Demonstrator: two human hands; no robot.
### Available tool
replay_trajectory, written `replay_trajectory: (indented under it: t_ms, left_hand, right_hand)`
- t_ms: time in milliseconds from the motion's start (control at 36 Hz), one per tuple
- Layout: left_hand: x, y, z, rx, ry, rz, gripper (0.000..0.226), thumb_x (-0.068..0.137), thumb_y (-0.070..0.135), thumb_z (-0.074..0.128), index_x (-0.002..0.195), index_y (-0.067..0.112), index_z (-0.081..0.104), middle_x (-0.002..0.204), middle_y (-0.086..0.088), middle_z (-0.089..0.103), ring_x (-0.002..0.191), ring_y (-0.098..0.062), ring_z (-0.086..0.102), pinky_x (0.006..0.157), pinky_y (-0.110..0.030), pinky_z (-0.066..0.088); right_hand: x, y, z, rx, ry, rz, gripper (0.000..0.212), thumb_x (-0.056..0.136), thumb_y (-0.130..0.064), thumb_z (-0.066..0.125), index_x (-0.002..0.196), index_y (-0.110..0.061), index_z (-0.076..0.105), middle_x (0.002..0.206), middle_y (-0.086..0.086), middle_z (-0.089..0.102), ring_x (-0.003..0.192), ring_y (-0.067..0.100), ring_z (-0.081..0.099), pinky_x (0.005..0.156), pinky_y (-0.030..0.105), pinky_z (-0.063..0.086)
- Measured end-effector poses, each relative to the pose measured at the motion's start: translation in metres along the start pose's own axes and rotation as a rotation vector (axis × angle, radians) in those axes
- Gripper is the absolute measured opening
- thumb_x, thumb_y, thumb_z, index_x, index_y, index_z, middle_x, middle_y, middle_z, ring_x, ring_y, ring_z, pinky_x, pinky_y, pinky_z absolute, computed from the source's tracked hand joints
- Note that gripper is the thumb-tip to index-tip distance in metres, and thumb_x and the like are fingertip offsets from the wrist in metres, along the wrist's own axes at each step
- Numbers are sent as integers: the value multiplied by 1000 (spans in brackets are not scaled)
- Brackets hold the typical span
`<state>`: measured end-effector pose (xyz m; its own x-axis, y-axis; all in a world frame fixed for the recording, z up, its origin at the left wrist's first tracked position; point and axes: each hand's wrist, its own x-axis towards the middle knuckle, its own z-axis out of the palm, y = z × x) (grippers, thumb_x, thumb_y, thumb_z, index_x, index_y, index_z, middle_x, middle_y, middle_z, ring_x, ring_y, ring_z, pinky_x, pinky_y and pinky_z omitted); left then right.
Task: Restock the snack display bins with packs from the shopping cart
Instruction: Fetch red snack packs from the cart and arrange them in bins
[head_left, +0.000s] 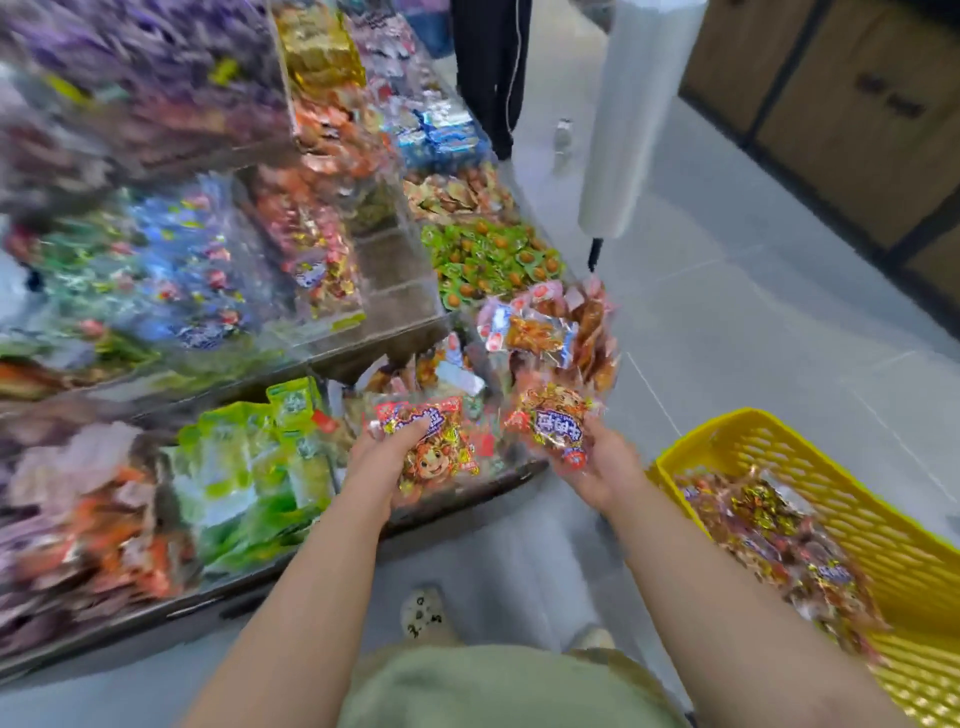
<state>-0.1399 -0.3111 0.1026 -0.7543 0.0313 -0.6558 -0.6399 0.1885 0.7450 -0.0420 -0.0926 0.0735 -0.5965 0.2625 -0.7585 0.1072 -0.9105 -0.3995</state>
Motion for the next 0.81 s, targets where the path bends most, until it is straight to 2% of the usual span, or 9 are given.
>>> replay_trajectory:
  t_ms: [139, 222, 278, 333, 417, 500, 583, 694, 806]
  left_hand:
    - [24, 36, -83, -49, 10, 88, 75, 39, 51, 84, 103, 18, 60, 105, -12, 72, 94, -31, 70, 81, -59, 54]
    - [36, 61, -126, -2, 71, 121, 87, 36, 60, 80, 107, 17, 55, 110, -11, 68, 100, -33, 66, 86, -59, 52]
    - [41, 76, -149, -13, 103, 155, 89, 40, 59, 80, 112, 12, 54, 110, -14, 68, 98, -35, 67, 78, -55, 55]
    - [46, 91, -166, -37, 125, 196, 87, 46, 54, 80, 115, 6, 54, 108, -19, 68, 95, -37, 68, 63, -45, 53]
    - [56, 110, -185, -48, 142, 230, 78, 54, 52, 81, 112, 8, 54, 117, -17, 65, 104, -36, 64, 70, -44, 51]
    - [70, 126, -195, -59, 166, 277, 63, 66, 44, 84, 113, 16, 51, 115, -3, 63, 101, -21, 63, 78, -37, 50]
    - [80, 138, -199, -71, 190, 349, 34, 75, 34, 80, 87, 30, 49, 85, 19, 49, 66, 9, 54, 52, -20, 45]
    - [89, 157, -198, -109, 193, 372, 40, 74, 40, 80, 83, 31, 42, 84, 21, 42, 72, 6, 42, 54, -21, 35]
    - [103, 177, -197, -139, 217, 410, 39, 73, 36, 81, 87, 29, 45, 84, 24, 48, 73, 9, 48, 61, -20, 38]
  right_hand:
    - [7, 48, 82, -52, -69, 9, 18, 98, -21, 44, 91, -13, 58, 76, 7, 68, 63, 20, 64, 47, 27, 53]
    - [11, 72, 125, -153, -106, -35, 17, 91, -2, 50, 83, -16, 54, 79, 3, 59, 72, 15, 57, 49, 24, 52]
    - [13, 83, 151, -206, -146, -36, 26, 86, 9, 52, 89, -17, 52, 80, 2, 58, 76, 11, 58, 57, 24, 55]
    - [12, 89, 176, -347, -191, -16, 30, 83, 14, 53, 95, -13, 51, 79, 6, 61, 71, 13, 63, 53, 22, 55]
    - [13, 92, 210, -542, -266, -82, 31, 80, 20, 53, 92, -9, 53, 70, 8, 66, 57, 16, 67, 48, 22, 53]
    - [17, 83, 236, -643, -227, -229, 24, 76, 9, 67, 93, -5, 56, 75, 9, 67, 62, 23, 63, 59, 28, 53]
    - [25, 66, 258, -640, -125, -345, 27, 78, -3, 73, 96, -10, 55, 93, 16, 64, 70, 22, 64, 67, 30, 53]
    - [40, 45, 289, -618, -125, -417, 17, 83, -15, 70, 96, -9, 60, 91, 12, 66, 71, 19, 62, 61, 28, 52]
    - [59, 24, 320, -760, -95, -530, 20, 87, -23, 66, 103, -11, 63, 95, 10, 65, 80, 20, 55, 66, 31, 45]
